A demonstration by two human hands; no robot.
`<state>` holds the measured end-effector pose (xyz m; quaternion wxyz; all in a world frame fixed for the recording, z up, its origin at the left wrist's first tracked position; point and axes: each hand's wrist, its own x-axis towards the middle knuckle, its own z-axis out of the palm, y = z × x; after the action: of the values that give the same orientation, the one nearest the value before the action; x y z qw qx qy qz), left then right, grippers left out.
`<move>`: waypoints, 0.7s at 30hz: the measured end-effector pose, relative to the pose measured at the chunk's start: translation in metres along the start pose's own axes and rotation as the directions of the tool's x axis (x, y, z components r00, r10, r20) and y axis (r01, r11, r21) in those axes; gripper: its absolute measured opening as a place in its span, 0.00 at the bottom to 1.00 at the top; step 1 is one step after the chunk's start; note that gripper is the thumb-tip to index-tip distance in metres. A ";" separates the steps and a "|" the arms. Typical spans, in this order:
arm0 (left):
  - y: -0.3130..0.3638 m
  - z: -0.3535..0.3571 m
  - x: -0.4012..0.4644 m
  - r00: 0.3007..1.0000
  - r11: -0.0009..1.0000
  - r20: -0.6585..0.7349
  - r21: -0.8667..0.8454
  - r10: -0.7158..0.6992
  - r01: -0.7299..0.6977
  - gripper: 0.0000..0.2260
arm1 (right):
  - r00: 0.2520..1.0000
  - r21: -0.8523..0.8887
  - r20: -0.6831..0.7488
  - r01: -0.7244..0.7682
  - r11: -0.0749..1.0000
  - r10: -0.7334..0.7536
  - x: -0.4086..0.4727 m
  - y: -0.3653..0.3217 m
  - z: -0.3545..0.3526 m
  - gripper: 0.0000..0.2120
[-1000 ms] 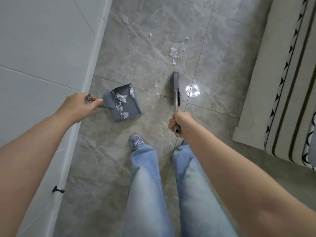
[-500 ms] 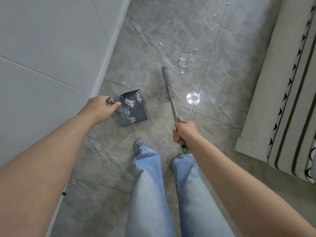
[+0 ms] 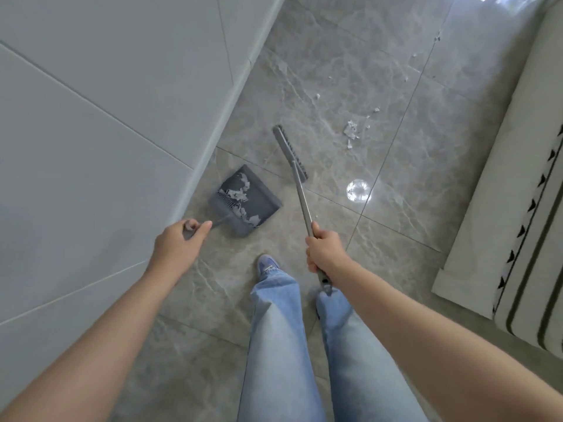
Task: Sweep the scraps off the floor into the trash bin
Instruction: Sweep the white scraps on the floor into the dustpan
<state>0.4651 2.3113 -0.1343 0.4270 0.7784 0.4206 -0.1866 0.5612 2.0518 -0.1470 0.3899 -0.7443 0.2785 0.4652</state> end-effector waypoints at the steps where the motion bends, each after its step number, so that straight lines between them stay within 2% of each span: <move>1: -0.012 -0.005 -0.008 0.999 0.997 -0.028 -0.062 -0.040 0.038 0.17 | 1.000 -0.071 -0.018 0.012 0.997 -0.013 0.008 -0.011 -0.003 0.24; 4: -0.040 -0.011 -0.021 0.987 0.972 -0.085 -0.201 -0.138 0.119 0.17 | 0.996 -0.260 -0.060 0.055 0.964 -0.073 0.037 -0.046 -0.005 0.19; 6: -0.051 -0.007 -0.016 0.983 0.962 -0.078 -0.231 -0.165 0.143 0.17 | 0.993 -0.313 -0.077 0.063 0.948 -0.091 0.054 -0.069 0.000 0.15; 9: -0.060 -0.002 0.005 0.981 0.966 -0.090 -0.214 -0.170 0.147 0.21 | 0.992 -0.368 -0.098 0.036 0.929 -0.077 0.077 -0.088 0.022 0.22; 12: -0.064 -0.003 0.024 0.980 0.972 -0.126 -0.195 -0.156 0.130 0.22 | 0.999 -0.346 -0.038 -0.004 0.938 -0.009 0.071 -0.076 0.056 0.20; 16: -0.066 -0.014 0.027 0.977 0.974 -0.139 -0.182 -0.159 0.133 0.21 | 0.997 -0.378 0.076 0.007 0.926 0.024 0.020 -0.012 0.087 0.26; 19: -0.059 -0.014 0.022 0.981 0.978 -0.110 -0.155 -0.157 0.139 0.18 | 0.989 -0.236 0.144 -0.004 0.972 0.039 -0.019 0.021 0.085 0.20; 21: -0.049 -0.016 0.019 0.983 0.983 -0.114 -0.127 -0.144 0.129 0.18 | 0.985 -0.191 0.169 0.006 0.982 0.027 -0.037 0.027 0.076 0.21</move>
<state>0.4351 2.3484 -0.1627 0.4324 0.7307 0.5089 -0.1418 0.4884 2.1032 -0.1420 0.3370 -0.7341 0.2021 0.5538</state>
